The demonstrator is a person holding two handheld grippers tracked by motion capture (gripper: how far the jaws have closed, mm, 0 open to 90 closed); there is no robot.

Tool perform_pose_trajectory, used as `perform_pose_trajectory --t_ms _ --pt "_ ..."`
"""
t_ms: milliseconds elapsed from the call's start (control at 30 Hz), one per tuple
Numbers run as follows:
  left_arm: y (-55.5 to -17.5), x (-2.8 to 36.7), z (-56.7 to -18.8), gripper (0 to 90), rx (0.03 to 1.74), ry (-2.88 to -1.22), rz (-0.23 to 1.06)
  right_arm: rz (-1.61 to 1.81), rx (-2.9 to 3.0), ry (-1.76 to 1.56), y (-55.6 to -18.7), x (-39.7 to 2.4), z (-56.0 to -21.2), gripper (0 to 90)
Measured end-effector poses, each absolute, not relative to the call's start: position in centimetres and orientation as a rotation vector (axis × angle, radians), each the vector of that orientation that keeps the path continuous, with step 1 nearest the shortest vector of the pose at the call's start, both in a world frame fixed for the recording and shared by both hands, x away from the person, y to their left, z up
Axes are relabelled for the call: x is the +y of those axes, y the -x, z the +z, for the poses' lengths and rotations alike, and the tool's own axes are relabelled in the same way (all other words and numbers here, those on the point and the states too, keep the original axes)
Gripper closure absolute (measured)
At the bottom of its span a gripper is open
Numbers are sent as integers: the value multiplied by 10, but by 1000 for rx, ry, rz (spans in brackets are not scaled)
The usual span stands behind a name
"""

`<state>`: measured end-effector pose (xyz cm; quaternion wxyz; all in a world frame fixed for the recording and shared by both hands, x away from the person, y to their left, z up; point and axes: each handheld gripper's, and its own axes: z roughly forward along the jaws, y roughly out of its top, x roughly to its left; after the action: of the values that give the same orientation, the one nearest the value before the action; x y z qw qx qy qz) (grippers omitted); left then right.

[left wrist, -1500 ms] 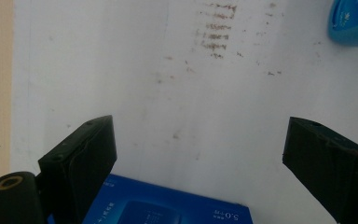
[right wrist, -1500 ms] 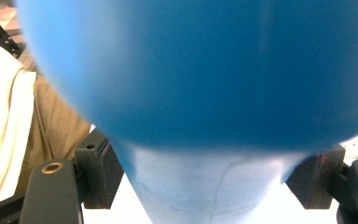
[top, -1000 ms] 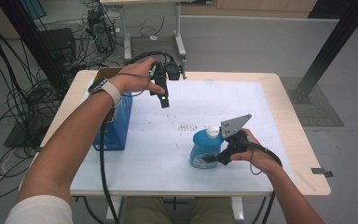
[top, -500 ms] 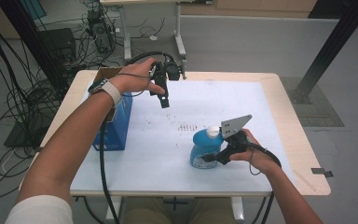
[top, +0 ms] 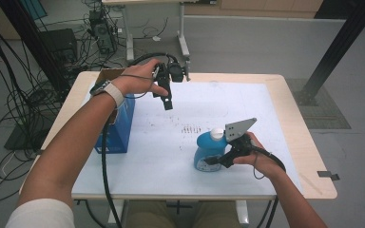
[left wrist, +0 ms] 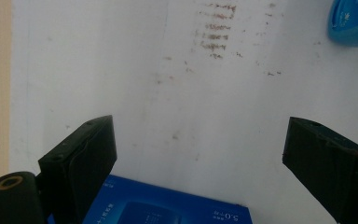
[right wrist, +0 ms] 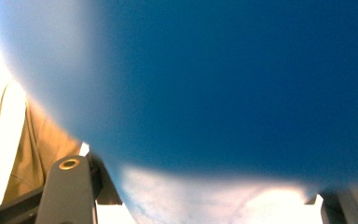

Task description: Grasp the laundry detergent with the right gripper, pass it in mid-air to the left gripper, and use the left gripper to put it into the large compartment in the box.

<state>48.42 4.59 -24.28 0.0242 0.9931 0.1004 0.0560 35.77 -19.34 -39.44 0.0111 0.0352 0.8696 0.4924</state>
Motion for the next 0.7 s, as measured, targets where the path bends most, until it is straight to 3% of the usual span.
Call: perform_pose_trajectory --t_ms 700 --pt "-485 46 -243 102 309 -3075 175 1558 2699 -109 -358 -194 -398 372"
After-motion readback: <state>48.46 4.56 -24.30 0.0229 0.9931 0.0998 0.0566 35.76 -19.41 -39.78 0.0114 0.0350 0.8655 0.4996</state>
